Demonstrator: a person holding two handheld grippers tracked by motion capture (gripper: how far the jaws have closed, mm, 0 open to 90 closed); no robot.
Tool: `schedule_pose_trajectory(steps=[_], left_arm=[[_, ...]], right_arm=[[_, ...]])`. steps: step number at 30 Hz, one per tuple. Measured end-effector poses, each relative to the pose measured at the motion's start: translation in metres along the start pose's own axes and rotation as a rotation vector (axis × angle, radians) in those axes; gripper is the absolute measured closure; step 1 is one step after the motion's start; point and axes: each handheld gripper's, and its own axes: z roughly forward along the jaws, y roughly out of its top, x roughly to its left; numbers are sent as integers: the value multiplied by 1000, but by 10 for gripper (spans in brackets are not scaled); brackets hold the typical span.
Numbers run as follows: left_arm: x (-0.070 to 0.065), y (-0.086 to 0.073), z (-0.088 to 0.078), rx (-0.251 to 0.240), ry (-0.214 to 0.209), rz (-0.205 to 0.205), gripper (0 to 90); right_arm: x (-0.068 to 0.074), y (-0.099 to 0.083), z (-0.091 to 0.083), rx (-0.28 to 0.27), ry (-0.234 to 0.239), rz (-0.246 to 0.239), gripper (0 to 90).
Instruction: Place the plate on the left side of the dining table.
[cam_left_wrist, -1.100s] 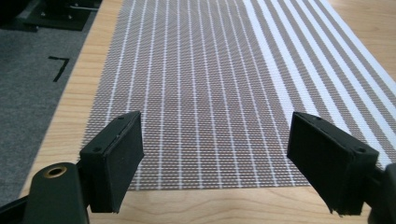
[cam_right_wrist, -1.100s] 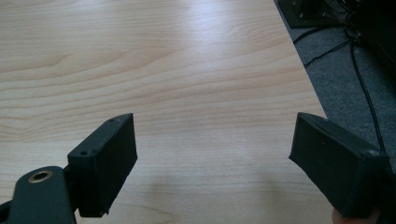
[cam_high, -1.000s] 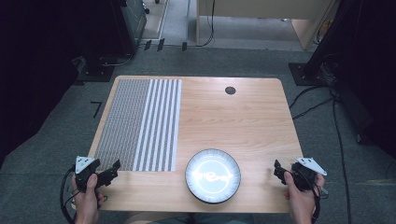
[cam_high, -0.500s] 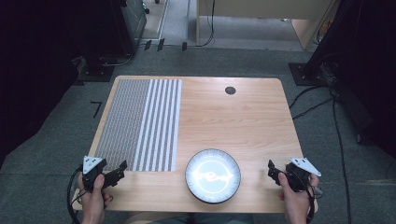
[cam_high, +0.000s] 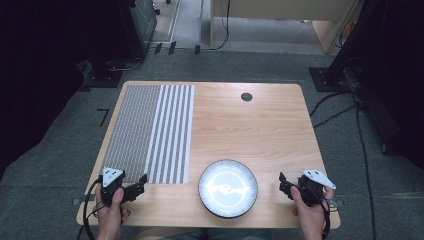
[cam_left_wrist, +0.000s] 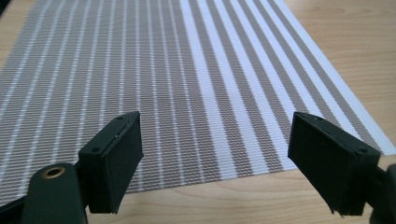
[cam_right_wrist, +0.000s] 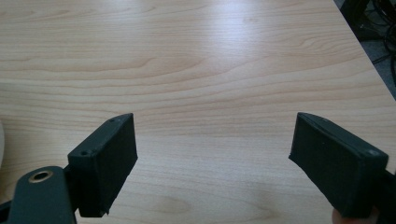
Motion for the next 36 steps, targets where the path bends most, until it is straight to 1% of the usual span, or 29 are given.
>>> schedule_pose_trajectory(steps=[2,9,15,21,26,32,36], left_arm=[[-4,0,0,4,-7,14,178],[-14,-1,3,6,-15,32,178],[-21,-1,5,9,-32,39,178],[-31,-2,8,9,-52,48,178],[-40,-2,11,16,-60,60,178],[-49,-4,14,19,-68,55,178],[-56,-4,15,13,-68,69,176]], right_arm=[[3,0,1,-1,6,-3,144],[10,0,3,2,21,-12,144],[17,-1,4,8,30,-25,144],[22,-2,4,9,40,-32,144],[25,-2,4,9,45,-31,144],[28,-2,4,8,54,-30,145],[30,-3,3,7,62,-29,145]])
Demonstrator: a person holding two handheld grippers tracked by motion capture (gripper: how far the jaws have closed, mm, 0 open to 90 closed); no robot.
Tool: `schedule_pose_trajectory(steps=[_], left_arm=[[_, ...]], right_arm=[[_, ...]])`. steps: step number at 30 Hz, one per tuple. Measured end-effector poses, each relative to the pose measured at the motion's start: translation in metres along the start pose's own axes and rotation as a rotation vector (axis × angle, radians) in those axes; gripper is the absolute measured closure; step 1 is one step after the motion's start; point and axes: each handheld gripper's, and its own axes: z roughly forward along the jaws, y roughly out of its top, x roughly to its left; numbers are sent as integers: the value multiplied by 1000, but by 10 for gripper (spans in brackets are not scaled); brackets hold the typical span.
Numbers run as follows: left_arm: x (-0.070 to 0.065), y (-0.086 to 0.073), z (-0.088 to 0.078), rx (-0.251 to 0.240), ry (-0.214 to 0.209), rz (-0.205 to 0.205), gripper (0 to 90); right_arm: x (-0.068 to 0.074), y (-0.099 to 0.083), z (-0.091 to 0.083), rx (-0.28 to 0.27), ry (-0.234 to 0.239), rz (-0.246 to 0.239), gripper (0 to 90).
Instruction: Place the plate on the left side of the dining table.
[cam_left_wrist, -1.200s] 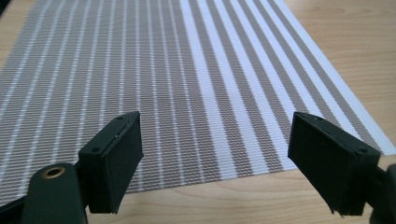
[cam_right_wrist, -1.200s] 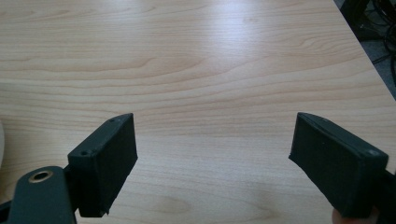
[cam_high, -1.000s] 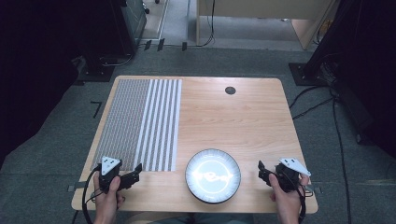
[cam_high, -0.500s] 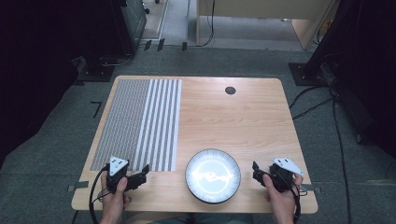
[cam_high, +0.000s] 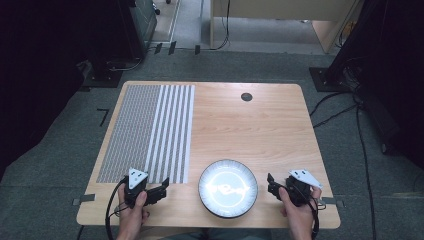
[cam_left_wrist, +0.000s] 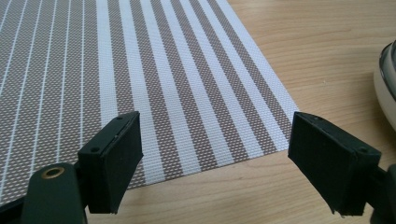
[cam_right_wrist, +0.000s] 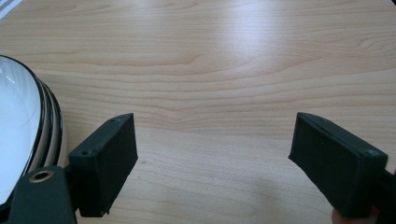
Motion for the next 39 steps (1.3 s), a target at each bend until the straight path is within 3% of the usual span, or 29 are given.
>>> schedule_pose_trajectory(steps=[9,18,26,29,31,33,39], left_arm=[[-18,-1,7,2,-18,38,176],[-46,-2,14,4,-59,86,175],[-74,9,19,1,-121,114,163],[-80,16,20,-14,-90,88,219],[-78,23,21,-8,-179,45,162],[-81,27,20,-26,-165,49,145],[-95,29,23,-37,-189,54,145]], right_arm=[[4,0,0,-4,22,6,146],[12,2,1,-14,53,6,146],[16,11,4,9,97,67,147],[20,20,3,12,69,81,145],[24,25,2,14,50,96,144],[29,29,2,20,52,97,144],[41,21,3,11,77,85,161]])
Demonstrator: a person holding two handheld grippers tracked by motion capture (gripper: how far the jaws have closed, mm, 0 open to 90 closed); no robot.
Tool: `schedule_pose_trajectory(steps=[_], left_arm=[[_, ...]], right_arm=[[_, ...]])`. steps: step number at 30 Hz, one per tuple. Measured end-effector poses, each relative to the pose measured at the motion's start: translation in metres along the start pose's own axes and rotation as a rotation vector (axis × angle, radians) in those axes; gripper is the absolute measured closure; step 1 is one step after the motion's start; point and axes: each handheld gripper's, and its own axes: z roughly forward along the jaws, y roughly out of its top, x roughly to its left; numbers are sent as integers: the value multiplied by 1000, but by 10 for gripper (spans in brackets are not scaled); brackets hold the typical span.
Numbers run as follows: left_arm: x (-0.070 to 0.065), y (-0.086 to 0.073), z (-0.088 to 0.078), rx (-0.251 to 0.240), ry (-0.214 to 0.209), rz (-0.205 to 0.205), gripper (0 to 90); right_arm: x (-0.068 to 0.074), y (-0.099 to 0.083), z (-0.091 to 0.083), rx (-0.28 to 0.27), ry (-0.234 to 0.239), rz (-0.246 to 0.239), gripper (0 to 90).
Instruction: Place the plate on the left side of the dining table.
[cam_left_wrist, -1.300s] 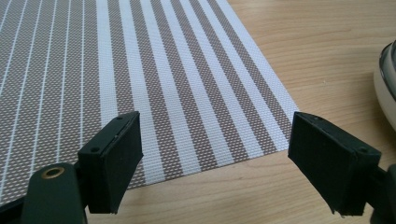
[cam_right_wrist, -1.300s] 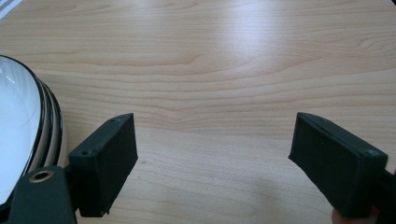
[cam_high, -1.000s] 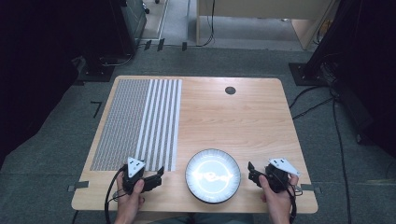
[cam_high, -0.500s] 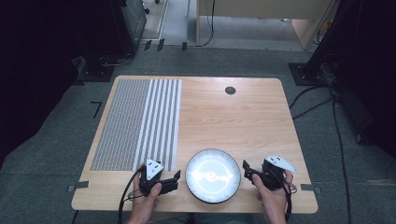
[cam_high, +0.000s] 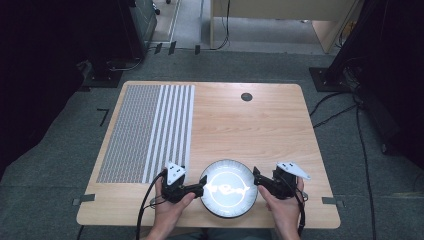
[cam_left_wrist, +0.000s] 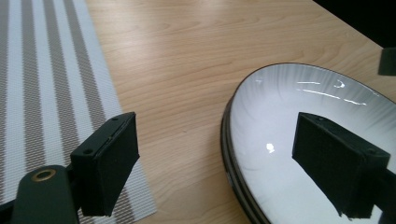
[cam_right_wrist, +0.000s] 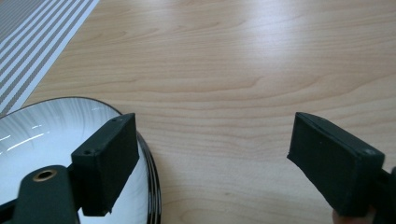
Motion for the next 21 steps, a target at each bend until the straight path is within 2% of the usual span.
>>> schedule_pose_trajectory(steps=[3,5,7,9,14,17,19,21], left_arm=[[-6,-4,6,25,-7,16,151],[-9,-6,8,37,-23,9,164],[-12,-9,8,39,-25,17,229],[-14,-12,8,41,-36,28,327],[-12,-16,10,72,-55,26,550],[-11,-18,11,87,-40,24,633],[-7,-18,11,90,-45,12,688],[-3,-17,11,90,-63,-4,716]], right_arm=[[3,-8,-2,6,13,3,170],[5,-12,-5,0,10,-23,204],[7,-15,-8,-17,13,-53,303],[8,-17,-10,-28,38,-73,399],[8,-20,-11,-54,120,-54,546],[7,-23,-10,-76,157,-19,620],[7,-23,-10,-42,184,5,669],[7,-23,-10,-19,185,6,679]])
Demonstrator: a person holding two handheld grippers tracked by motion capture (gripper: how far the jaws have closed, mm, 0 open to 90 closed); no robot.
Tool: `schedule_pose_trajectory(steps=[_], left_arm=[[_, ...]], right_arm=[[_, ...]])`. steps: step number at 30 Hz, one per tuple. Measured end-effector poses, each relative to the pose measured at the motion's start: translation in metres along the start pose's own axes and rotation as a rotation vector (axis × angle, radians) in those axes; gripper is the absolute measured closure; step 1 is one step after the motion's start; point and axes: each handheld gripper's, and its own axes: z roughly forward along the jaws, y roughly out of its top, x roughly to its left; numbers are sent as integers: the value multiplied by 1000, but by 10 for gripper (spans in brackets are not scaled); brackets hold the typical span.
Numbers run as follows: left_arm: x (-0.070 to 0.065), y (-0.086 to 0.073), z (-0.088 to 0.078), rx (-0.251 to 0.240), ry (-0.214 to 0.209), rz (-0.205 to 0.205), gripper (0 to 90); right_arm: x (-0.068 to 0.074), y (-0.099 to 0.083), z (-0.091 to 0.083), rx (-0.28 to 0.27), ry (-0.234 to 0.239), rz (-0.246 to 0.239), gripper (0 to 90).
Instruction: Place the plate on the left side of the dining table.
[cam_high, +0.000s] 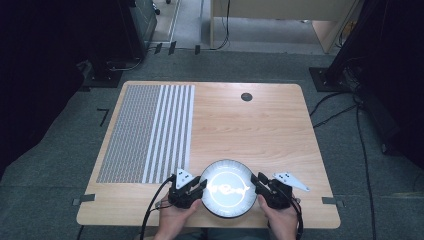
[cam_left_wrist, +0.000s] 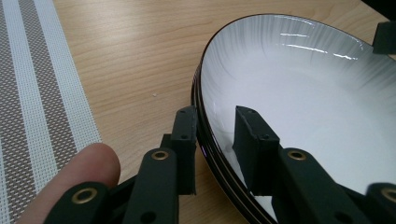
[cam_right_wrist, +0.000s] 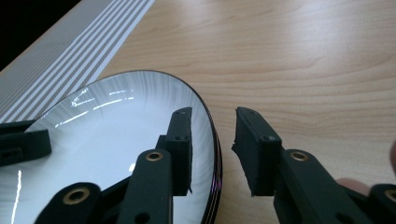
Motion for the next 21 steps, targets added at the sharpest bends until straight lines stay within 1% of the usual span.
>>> schedule_pose_trajectory(steps=[2,3,5,6,7,9,10,12,14,16,18,21], left_arm=[[0,0,0,-7,2,4,726],[-1,-1,-1,-8,6,12,729],[-1,-1,-1,-12,9,16,731],[-1,-1,-1,-12,8,16,731],[-1,-1,-2,-12,7,17,732],[-1,-1,-2,-16,9,21,736],[-2,-1,-2,-17,12,23,738],[-3,-2,-2,-20,18,27,741],[-3,-2,-2,-24,21,27,743],[-3,-3,-3,-27,21,23,743],[-2,-3,-3,-27,15,21,742],[-2,-3,-4,-25,11,20,738]], right_arm=[[0,0,1,24,-13,-1,682],[-2,0,2,35,-18,12,724],[-3,1,1,60,-14,43,762],[-3,1,1,60,-14,43,762],[-4,1,1,67,-14,60,777],[-4,3,-1,101,8,118,808],[-4,3,-1,111,10,129,823],[-3,3,-1,128,5,121,830],[-1,2,0,132,-7,117,837],[-1,3,0,137,-12,121,841],[-1,3,0,135,-6,128,844],[-7,5,1,145,24,175,850]])
